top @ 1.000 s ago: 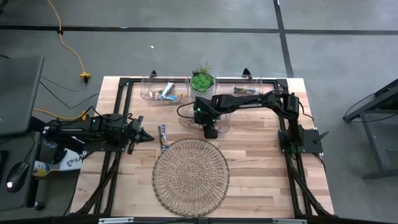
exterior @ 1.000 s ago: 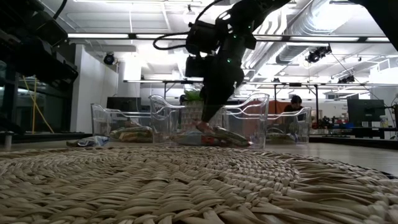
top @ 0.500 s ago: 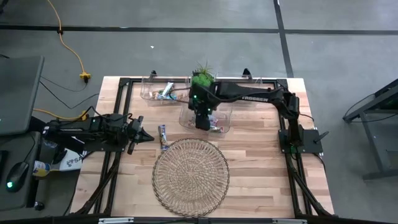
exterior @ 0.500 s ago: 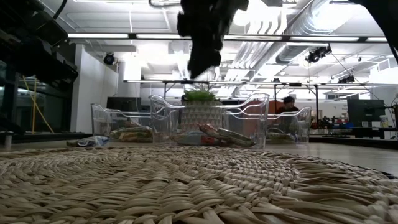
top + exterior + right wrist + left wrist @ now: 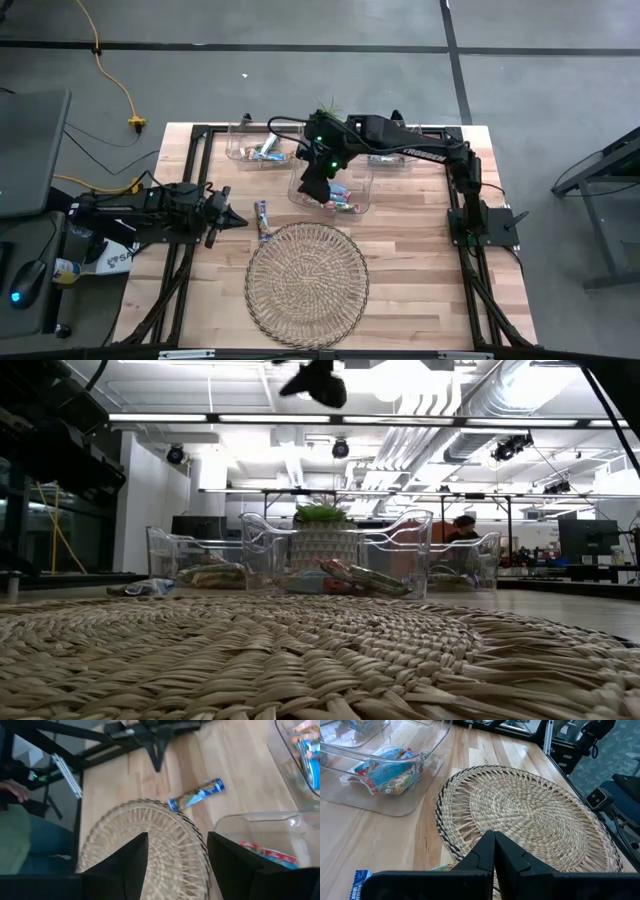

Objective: Pick and place Granola Bars by type
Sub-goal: Put the blue granola bar into the top right transparent bin

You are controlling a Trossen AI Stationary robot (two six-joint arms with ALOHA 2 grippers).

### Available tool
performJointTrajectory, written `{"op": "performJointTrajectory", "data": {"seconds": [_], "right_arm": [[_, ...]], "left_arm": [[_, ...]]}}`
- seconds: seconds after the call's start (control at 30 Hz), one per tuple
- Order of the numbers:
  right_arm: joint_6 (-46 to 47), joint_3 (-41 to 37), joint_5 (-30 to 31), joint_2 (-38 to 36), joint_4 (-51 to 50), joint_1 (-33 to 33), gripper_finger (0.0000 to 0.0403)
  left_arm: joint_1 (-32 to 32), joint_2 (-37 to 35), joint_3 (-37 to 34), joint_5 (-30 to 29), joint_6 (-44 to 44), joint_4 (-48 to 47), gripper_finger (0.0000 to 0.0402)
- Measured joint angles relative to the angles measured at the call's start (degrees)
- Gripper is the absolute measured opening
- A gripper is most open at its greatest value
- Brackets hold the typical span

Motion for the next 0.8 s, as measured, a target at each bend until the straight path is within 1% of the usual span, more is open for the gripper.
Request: {"op": "performJointTrajectory", "data": {"seconds": [0.17,0.3,0.47,0.63,0.8], "right_arm": [[3.13,3.85,0.37,-0.12,-2.92,1.55,0.0186],[4.03,4.51,1.08,-1.15,-3.41,3.13,0.0169],[4.86,4.56,2.38,-3.82,-2.22,4.88,0.0131],[2.36,4.53,7.89,-8.19,-2.45,6.58,0.0087],[0.11,4.53,11.13,-13.11,-4.44,8.26,0.0036]], "left_arm": [[0.00,-0.01,0.01,0.01,0.00,0.00,0.0001],[0.00,0.00,0.00,0.00,0.00,0.00,0.0001],[0.00,0.01,0.01,-0.10,0.00,-0.05,0.0001],[0.00,0.01,-0.01,-0.12,0.00,0.40,0.0001],[0.00,0.00,0.01,-0.10,0.00,0.87,0.0001]]}}
